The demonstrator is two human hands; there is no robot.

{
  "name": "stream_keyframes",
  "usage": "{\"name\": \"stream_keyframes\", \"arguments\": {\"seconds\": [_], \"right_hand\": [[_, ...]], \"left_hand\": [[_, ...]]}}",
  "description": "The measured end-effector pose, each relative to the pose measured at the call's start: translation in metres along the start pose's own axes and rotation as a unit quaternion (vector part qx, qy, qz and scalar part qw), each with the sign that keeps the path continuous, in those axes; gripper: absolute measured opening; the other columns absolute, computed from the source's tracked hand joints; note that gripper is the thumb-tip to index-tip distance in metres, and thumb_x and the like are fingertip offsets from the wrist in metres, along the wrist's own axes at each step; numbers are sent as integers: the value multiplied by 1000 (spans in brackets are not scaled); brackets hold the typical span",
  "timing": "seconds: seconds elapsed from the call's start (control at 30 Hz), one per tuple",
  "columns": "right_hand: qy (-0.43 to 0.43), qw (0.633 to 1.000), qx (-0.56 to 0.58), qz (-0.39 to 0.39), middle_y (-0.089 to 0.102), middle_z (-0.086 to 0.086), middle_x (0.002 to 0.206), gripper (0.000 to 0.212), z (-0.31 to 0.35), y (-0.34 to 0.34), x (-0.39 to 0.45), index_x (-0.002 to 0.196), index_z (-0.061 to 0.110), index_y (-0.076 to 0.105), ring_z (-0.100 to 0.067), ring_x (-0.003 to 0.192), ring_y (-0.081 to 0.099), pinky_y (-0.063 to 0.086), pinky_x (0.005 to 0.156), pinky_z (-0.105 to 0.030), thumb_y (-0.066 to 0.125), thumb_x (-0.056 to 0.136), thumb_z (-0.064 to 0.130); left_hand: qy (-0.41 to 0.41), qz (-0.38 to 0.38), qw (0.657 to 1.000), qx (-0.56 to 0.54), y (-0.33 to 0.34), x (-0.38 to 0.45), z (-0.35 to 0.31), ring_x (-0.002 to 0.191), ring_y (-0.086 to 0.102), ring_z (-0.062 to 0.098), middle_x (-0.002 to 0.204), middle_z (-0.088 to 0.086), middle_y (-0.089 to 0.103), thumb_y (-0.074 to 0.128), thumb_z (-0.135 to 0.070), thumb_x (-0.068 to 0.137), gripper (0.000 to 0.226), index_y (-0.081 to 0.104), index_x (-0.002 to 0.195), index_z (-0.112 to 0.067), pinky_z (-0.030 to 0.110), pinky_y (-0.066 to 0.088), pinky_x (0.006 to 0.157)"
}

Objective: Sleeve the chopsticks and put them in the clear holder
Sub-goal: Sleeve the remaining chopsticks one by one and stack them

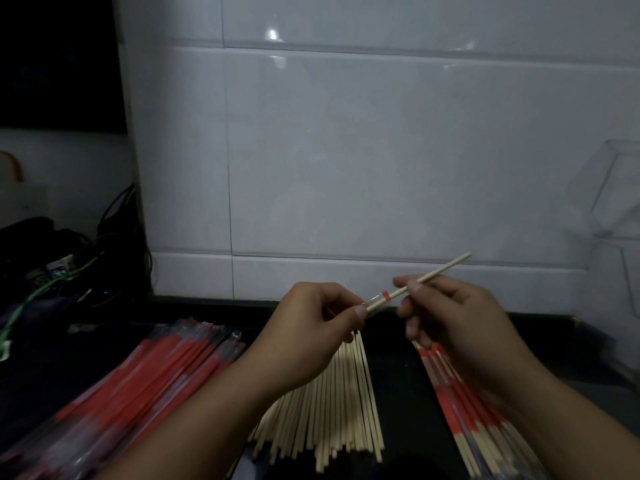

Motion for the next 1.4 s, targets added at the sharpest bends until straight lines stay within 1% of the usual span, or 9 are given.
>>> {"name": "stream_keyframes", "arguments": {"seconds": [0.23,0.57,0.67,0.77,0.83,0.97,1.07,1.2,1.4], "right_hand": [[-76,988,-55,-119,68,-14,81,61,19,-26,-3,142,27,42,-20,54,59,48,48,-25,50,92,-7],[-59,974,-187,111,69,-5,83,50,-3,37,-13,135,31,54,-14,60,64,48,58,-19,58,93,5],[-32,982,-176,54,68,-8,80,48,-9,22,-5,132,30,52,-14,55,62,50,55,-23,58,92,5],[-27,941,-332,61,66,1,73,44,-17,14,-1,131,30,55,-5,59,61,55,66,-34,65,88,25],[-1,880,-448,157,64,9,73,56,-33,32,-11,139,35,45,1,66,60,48,63,-18,64,87,41],[49,801,-520,293,59,8,108,72,-59,59,-36,151,33,22,-6,95,58,45,77,-20,57,90,49],[53,800,-518,297,55,13,98,63,-59,61,-36,148,29,28,-4,91,55,47,79,-22,56,92,41],[91,791,-538,278,56,4,130,58,-67,49,-32,143,28,38,-10,109,57,50,91,-27,58,89,32],[98,782,-560,257,57,8,100,43,-72,45,-29,124,26,52,-10,90,61,50,71,-22,62,83,28]], "left_hand": [[-18,-22,1000,-10,-8,1,6,74,69,4,79,-8,73,63,-23,95,10,72,93,-26,25,58,75],[-21,-22,1000,-3,-7,1,6,72,68,3,78,-8,73,64,-25,95,10,73,95,-24,21,52,70],[-25,-35,999,-5,-10,2,7,71,68,3,77,-9,73,63,-24,95,10,72,93,-26,22,52,70],[-28,-42,999,-9,-12,2,8,70,68,3,77,-8,73,63,-24,95,10,72,91,-25,21,52,70],[-30,-43,999,-7,-12,1,9,69,68,4,76,-8,73,64,-24,94,10,73,89,-25,22,52,70],[-31,-52,998,-8,-13,2,10,69,69,8,74,-7,74,65,-22,94,12,73,85,-25,23,54,70],[-32,-55,998,-5,-14,2,10,69,69,10,73,-6,73,65,-22,93,12,73,85,-24,25,56,70],[-37,-50,998,-1,-12,1,10,70,68,8,74,-7,73,65,-24,94,12,73,85,-25,21,54,68],[-45,-49,998,-18,-13,0,10,71,70,10,77,-3,74,64,-21,94,11,74,90,-21,19,55,68]]}}
Point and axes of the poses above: each hand's wrist, its own x-axis towards the middle knuckle, its own y-axis out of the palm, z = x × y, the point moved 10 cm from there along x, towards the middle knuckle
